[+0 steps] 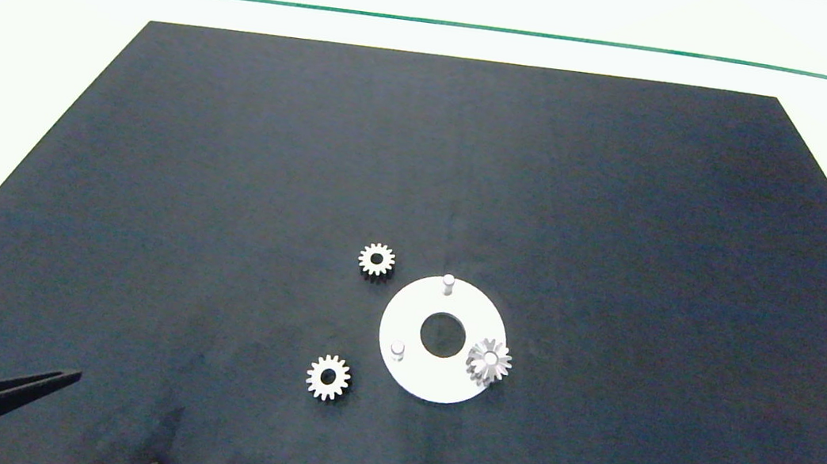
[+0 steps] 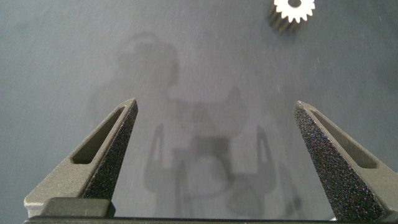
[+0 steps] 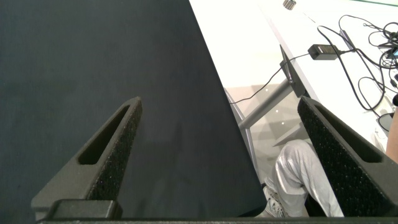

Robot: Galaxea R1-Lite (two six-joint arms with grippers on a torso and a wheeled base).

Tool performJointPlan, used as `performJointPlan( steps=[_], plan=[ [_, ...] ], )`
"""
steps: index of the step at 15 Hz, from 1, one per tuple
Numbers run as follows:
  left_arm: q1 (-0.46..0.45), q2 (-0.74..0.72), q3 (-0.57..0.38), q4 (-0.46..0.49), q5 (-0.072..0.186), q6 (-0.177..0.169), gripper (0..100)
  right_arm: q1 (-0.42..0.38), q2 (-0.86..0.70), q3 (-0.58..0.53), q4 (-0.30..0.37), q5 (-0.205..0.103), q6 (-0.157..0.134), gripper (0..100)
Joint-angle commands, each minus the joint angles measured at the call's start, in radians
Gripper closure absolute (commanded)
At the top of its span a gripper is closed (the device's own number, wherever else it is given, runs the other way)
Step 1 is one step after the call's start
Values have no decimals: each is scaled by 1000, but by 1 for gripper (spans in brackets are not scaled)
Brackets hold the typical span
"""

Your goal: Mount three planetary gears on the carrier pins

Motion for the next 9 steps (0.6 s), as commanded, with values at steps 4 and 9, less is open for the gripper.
performJointPlan(
  steps=[4, 9],
  plan=[
    [-88, 333, -22, -210, 5, 22, 0, -1, 19, -5, 5, -3, -1, 0],
    [-194, 429, -124, -242, 108, 23, 0, -4, 30, -7, 5, -3, -1, 0]
  ],
)
